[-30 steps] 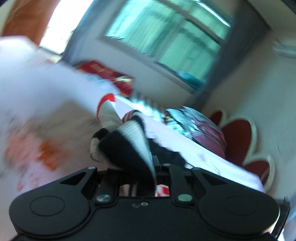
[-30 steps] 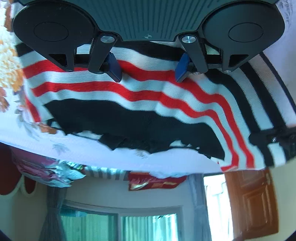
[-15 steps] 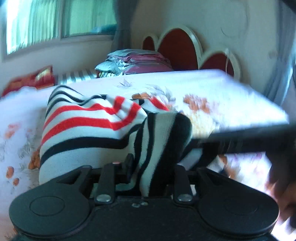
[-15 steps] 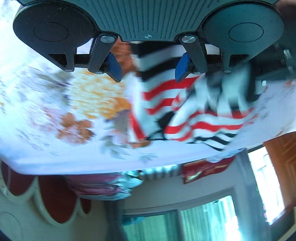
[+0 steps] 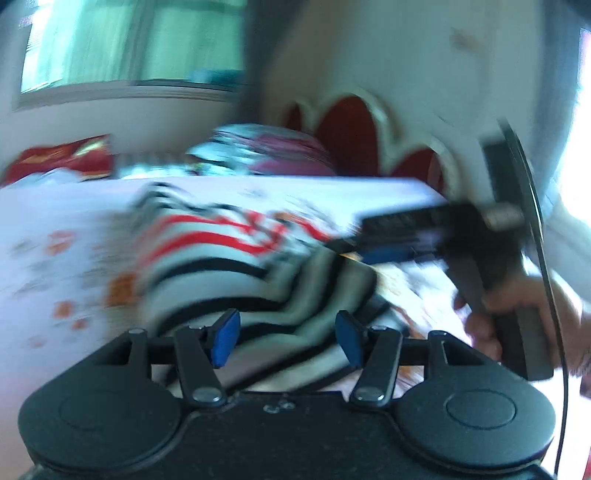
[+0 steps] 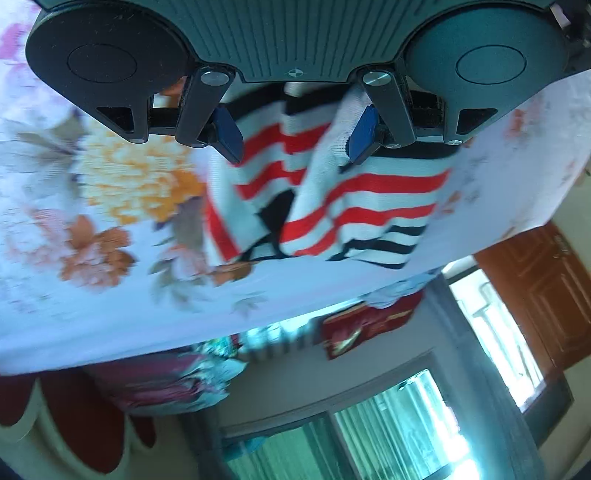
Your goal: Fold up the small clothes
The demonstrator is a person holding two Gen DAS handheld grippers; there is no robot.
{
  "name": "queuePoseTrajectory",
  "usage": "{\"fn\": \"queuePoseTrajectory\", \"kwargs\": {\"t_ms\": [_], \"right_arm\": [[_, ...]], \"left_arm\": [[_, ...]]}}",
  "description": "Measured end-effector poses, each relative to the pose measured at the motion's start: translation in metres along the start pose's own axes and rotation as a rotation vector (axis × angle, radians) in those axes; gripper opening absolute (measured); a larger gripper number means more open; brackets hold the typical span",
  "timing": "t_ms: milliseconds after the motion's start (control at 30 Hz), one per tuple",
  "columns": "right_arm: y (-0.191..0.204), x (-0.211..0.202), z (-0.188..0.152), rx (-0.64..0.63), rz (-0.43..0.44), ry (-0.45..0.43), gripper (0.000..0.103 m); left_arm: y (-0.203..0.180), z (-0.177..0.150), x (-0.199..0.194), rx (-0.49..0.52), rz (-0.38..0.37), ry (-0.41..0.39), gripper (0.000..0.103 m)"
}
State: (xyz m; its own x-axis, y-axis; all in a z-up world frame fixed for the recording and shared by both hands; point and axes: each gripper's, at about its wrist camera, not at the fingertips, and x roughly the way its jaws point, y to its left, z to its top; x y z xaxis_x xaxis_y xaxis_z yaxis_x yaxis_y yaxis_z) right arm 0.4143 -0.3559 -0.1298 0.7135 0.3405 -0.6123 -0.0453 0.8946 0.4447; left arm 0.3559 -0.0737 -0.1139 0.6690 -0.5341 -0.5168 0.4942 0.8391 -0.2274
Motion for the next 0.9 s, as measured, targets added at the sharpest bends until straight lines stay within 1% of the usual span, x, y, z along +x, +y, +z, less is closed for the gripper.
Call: {"fn": "queuePoseTrajectory", "kwargs": {"t_ms": [67,100,167,233,300,367,433,467,500,533,600,667,700,733,833,900], "right_arm": [[-0.002,0.011,0.005,0.048,0.032,0.016,0.072],[-0.004,0.015,0.008,0.081,0.043,0.02,0.078],[-0.009,0.016,0.016,0.125,0.047,-0.007,0.078],[-0.011,0.019,0.023,0.157,0.073,-0.001,0.078],[-0.011,0.028,0.027,0.171,0.093,0.041,0.078],[-0.008,0.042,0.026,0.149,0.064,0.1,0.078],[-0.006,0.052,0.023,0.138,0.069,0.134,0.077],[-0.005,0.054,0.022,0.131,0.063,0.133,0.073],[-0.004,0.054,0.021,0.119,0.057,0.131,0.05],[-0.003,0.056,0.021,0.112,0.053,0.139,0.042],[-0.006,0.054,0.018,0.111,0.058,0.133,0.039],[-0.007,0.052,0.017,0.112,0.062,0.119,0.031],[-0.007,0.05,0.016,0.109,0.063,0.105,0.023],[-0.003,0.047,0.016,0.095,0.06,0.088,0.022],[0.012,0.033,0.014,-0.017,0.019,0.02,0.02],[0.016,0.021,0.013,-0.055,-0.003,-0.022,0.019]], "left_arm": [[0.021,0.004,-0.01,-0.069,0.063,-0.029,0.055],[0.029,0.005,-0.012,-0.083,0.092,-0.033,0.055],[0.042,0.008,-0.013,-0.106,0.146,-0.035,0.055],[0.052,0.008,-0.009,-0.149,0.163,-0.02,0.055],[0.057,0.009,-0.004,-0.176,0.171,-0.016,0.055],[0.058,0.009,0.004,-0.187,0.158,-0.007,0.055],[0.059,0.009,0.013,-0.193,0.155,0.001,0.055],[0.058,0.009,0.019,-0.199,0.151,0.008,0.055],[0.058,0.009,0.024,-0.204,0.151,0.018,0.055],[0.058,0.009,0.028,-0.206,0.152,0.023,0.055],[0.057,0.009,0.034,-0.207,0.151,0.027,0.055],[0.056,0.009,0.038,-0.204,0.151,0.029,0.055],[0.055,0.01,0.039,-0.2,0.152,0.029,0.055],[0.054,0.01,0.04,-0.194,0.153,0.03,0.055],[0.051,0.012,0.043,-0.178,0.15,0.032,0.055],[0.049,0.013,0.044,-0.169,0.137,0.026,0.055]]}}
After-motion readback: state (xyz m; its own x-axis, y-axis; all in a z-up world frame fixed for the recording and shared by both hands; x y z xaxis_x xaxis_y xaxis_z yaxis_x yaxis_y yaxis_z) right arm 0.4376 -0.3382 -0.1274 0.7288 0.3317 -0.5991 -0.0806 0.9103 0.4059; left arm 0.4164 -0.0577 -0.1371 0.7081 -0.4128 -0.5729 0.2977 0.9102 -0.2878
